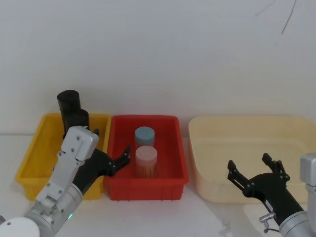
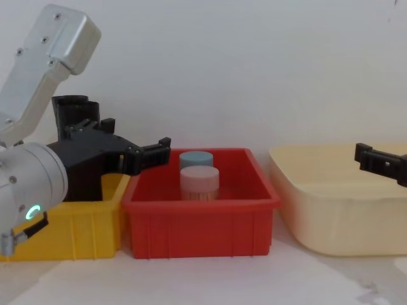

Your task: Pick up the garbage bag with the one hand and transfer it to the other hand.

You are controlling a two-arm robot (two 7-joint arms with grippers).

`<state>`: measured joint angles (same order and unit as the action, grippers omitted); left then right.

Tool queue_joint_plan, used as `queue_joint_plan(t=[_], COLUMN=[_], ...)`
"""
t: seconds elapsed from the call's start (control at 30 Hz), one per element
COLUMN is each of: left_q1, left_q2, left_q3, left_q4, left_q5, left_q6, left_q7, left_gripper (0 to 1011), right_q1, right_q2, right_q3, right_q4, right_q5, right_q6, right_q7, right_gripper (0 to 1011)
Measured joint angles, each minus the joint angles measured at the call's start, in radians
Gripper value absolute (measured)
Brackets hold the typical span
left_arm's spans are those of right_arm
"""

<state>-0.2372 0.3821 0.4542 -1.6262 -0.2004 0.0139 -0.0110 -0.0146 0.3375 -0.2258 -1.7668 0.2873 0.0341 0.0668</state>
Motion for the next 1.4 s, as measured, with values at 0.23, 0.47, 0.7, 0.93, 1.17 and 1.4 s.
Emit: queue_joint_plan(t=[0.23,0.47,0.7,0.93,1.17,1.4], left_q1=[0.0,0.0,0.0,0.0,0.0,-0.006], left_q2=[0.0,0.0,0.0,0.0,0.0,-0.004], left_q3=[0.0,0.0,0.0,0.0,0.0,0.003], left_q4=[0.0,0.0,0.0,0.0,0.0,-0.001], left_q5=[0.0,0.0,0.0,0.0,0.0,0.004], left_q6=[0.0,0.0,0.0,0.0,0.0,0.003], left_q7=[0.0,0.0,0.0,0.0,0.0,0.0], left_gripper=[1002,1002,1001,1002,1002,1001], right_q1=[0.0,0.0,0.0,0.0,0.0,0.0], right_q2=[0.0,0.0,0.0,0.0,0.0,0.0], right_q3=[0.0,0.0,0.0,0.0,0.0,0.002], right_q4=[0.0,0.0,0.0,0.0,0.0,0.0], right_q5=[0.0,0.0,0.0,0.0,0.0,0.002], right_q6=[0.0,0.0,0.0,0.0,0.0,0.001], right_q7=[0.0,0.0,0.0,0.0,0.0,0.003], right_gripper=[1004,1004,1004,1004,1004,1004])
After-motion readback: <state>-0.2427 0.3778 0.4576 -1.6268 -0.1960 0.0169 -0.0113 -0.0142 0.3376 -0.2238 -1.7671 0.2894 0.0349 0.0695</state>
